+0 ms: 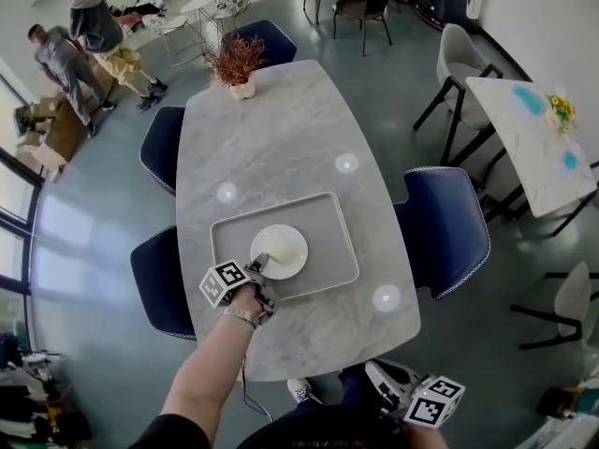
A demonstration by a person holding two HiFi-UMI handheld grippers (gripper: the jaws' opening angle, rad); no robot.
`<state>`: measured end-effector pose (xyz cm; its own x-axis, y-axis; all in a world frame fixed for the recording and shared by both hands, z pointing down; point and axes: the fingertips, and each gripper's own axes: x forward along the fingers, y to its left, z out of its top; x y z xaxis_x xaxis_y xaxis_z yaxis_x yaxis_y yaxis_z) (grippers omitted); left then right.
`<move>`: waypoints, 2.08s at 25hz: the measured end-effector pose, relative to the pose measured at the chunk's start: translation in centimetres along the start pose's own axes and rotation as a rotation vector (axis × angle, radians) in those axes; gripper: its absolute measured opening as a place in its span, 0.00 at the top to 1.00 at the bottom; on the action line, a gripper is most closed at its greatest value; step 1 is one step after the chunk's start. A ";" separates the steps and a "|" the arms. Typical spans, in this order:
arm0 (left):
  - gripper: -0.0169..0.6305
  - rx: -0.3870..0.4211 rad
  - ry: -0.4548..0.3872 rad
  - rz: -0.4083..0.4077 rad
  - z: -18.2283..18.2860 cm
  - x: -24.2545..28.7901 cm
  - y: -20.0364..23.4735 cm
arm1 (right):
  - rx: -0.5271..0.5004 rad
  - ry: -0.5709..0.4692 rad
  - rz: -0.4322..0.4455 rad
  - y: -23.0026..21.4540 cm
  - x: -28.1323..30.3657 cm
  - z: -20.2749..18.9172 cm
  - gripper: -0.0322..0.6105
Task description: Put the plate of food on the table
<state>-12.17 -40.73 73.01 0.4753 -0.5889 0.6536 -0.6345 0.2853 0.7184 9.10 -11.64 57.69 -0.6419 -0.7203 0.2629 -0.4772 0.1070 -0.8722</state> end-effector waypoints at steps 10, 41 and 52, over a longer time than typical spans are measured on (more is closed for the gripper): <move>0.68 0.051 -0.013 0.051 0.0 -0.9 0.4 | 0.009 -0.004 0.011 0.2 -0.2 -0.2 0.93; 0.96 0.289 0.023 -0.467 -3.3 -19.2 -3.7 | -0.118 0.075 0.143 8.0 3.3 -6.8 0.93; 0.96 0.564 0.180 -0.700 -13.8 -32.7 -4.2 | -0.179 0.103 0.194 12.7 4.5 -12.8 0.93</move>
<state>-16.63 -12.25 51.90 0.9211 -0.3482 0.1739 -0.3469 -0.5316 0.7727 -7.55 -4.74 53.06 -0.7848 -0.6022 0.1466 -0.4322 0.3621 -0.8259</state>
